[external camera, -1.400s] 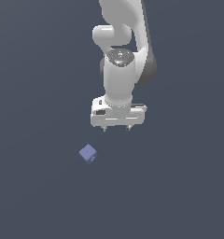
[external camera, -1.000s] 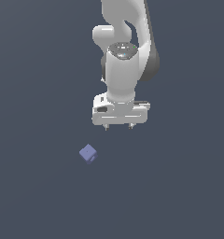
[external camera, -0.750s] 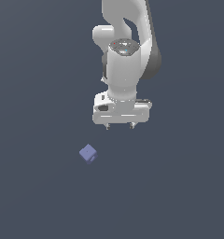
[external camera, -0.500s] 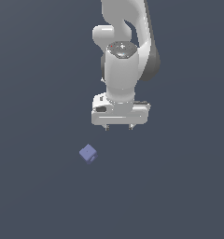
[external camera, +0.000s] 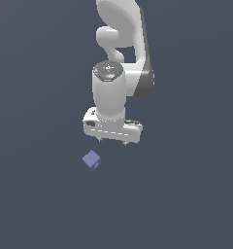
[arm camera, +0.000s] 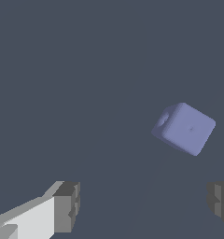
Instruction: Pick up the object and move it to a goal position.
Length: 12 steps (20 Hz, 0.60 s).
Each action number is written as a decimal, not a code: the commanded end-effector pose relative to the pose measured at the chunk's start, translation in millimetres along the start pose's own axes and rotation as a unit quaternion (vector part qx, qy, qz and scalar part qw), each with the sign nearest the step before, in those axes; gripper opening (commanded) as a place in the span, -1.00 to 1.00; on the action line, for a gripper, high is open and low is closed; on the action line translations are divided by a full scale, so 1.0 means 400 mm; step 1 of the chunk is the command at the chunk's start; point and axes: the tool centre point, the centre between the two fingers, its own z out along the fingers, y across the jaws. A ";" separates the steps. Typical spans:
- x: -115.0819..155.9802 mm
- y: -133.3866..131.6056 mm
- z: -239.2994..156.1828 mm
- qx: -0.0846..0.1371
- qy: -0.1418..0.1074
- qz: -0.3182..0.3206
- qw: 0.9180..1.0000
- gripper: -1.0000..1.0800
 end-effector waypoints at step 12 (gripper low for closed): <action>0.087 0.220 0.176 -0.015 -0.023 0.211 0.977 0.92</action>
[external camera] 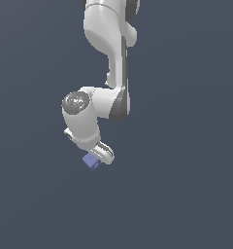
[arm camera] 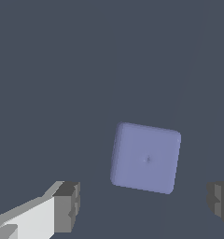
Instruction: Pick up the object and move it to a goal position.
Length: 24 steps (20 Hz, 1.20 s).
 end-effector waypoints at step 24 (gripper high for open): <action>0.038 0.054 0.176 -0.006 -0.004 0.061 0.998 0.92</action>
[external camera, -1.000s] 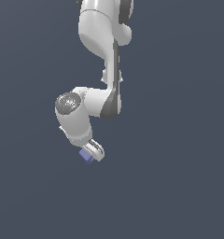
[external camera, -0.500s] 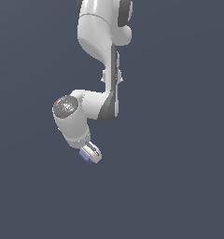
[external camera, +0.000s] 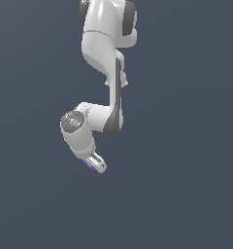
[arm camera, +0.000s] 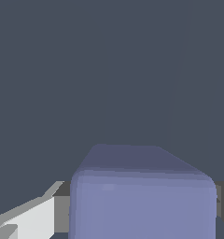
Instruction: Pick up the object and move it to a goal position.
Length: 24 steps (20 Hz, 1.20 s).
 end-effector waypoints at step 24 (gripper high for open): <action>-0.053 -0.073 0.005 0.000 0.001 0.000 1.000 -1.00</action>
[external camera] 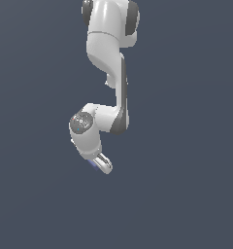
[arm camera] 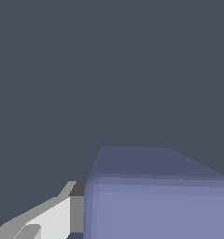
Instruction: Pick up the object and move it to a goal position.
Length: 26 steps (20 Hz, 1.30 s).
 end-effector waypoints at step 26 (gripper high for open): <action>-0.458 -0.601 -0.048 0.000 0.000 -0.001 1.000 -1.00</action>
